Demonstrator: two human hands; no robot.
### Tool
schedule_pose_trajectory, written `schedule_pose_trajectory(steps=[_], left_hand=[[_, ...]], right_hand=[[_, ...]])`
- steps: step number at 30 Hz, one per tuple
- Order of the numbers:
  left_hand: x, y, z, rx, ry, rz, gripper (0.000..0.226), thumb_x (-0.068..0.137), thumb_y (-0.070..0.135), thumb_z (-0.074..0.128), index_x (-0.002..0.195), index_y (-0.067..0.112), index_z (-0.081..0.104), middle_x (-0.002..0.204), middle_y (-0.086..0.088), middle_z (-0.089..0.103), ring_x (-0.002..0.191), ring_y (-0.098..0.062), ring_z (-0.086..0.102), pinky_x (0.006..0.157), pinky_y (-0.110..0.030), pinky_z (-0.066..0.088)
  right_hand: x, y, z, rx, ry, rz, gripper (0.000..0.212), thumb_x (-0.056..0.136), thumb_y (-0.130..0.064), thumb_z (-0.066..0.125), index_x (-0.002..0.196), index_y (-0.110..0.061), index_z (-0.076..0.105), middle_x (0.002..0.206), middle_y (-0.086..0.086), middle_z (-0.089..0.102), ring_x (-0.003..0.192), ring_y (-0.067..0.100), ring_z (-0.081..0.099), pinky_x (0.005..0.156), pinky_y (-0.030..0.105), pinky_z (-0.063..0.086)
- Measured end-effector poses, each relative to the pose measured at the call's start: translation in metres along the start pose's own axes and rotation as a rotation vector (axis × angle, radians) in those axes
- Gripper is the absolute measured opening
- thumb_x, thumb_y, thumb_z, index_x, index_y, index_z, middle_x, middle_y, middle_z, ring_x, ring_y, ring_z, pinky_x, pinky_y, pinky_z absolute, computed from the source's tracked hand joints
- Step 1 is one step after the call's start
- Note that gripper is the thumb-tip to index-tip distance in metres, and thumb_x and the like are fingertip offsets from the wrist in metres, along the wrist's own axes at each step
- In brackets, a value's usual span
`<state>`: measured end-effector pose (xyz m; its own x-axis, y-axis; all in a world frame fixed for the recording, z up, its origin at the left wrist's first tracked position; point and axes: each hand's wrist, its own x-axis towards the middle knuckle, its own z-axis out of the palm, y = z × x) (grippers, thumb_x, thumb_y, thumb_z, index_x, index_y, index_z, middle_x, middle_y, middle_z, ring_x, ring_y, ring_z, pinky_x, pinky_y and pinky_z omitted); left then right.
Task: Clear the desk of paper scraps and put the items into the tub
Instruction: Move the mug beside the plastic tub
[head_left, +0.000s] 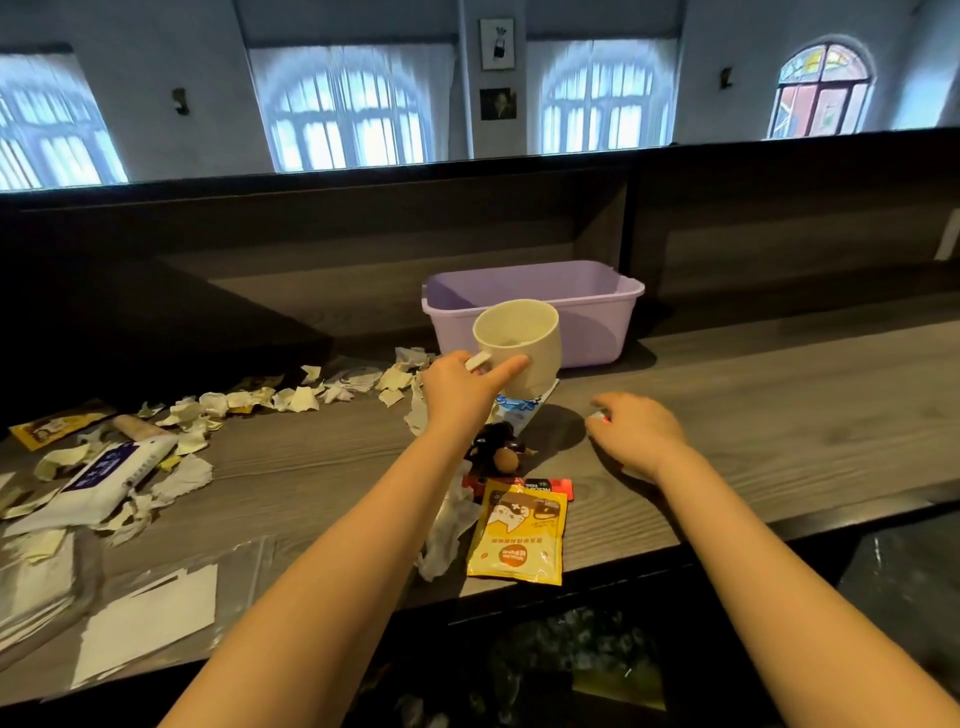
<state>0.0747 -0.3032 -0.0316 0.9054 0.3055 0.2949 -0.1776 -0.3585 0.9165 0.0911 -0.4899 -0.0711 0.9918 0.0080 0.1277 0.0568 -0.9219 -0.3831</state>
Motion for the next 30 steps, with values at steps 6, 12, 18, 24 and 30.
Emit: schedule_pose_trajectory(steps=[6,12,18,24,30], left_hand=[[0.005,-0.002,-0.003,-0.043,0.052,0.013,0.036,0.073,0.037,0.076,0.086,0.008,0.063,0.086,-0.008,0.067,0.077,-0.019,0.062,0.065,-0.031,0.052],[0.014,0.001,0.010,-0.021,-0.023,0.027,0.031,0.073,0.036,0.077,0.080,0.009,0.061,0.083,-0.008,0.066,0.080,-0.022,0.064,0.071,-0.037,0.055],[0.017,0.004,0.027,-0.010,-0.058,0.055,0.027,0.075,0.034,0.075,0.082,0.012,0.060,0.080,0.001,0.062,0.078,-0.014,0.060,0.062,-0.019,0.047],[0.022,-0.004,0.027,-0.006,-0.035,0.047,0.027,0.074,0.035,0.076,0.075,0.016,0.057,0.078,0.000,0.062,0.078,-0.016,0.061,0.064,-0.024,0.049],[0.025,-0.004,0.022,-0.014,-0.033,0.042,0.028,0.074,0.035,0.076,0.080,0.013,0.059,0.082,-0.002,0.063,0.082,-0.018,0.062,0.072,-0.029,0.052]], right_hand=[[-0.007,-0.029,0.008,0.035,-0.023,-0.174,0.035,0.097,-0.037,0.041,0.123,-0.023,0.059,0.123,0.006,0.062,0.110,0.025,0.056,0.086,0.036,0.047],[0.015,-0.021,-0.006,0.577,0.255,-0.072,0.033,0.099,-0.025,0.042,0.127,-0.015,0.056,0.127,0.010,0.059,0.115,0.028,0.054,0.097,0.042,0.046],[0.043,0.023,-0.017,0.158,0.007,0.285,0.048,0.100,-0.024,0.037,0.145,-0.010,0.031,0.149,0.017,0.036,0.134,0.034,0.038,0.106,0.039,0.034],[0.041,-0.001,-0.003,0.298,-0.185,0.126,0.048,0.101,-0.028,0.032,0.146,-0.012,0.029,0.152,0.010,0.032,0.136,0.026,0.035,0.108,0.037,0.030],[0.038,-0.010,-0.013,0.878,-0.040,0.042,0.032,0.100,-0.020,0.040,0.125,-0.008,0.055,0.124,0.016,0.061,0.109,0.023,0.058,0.090,0.031,0.043]])
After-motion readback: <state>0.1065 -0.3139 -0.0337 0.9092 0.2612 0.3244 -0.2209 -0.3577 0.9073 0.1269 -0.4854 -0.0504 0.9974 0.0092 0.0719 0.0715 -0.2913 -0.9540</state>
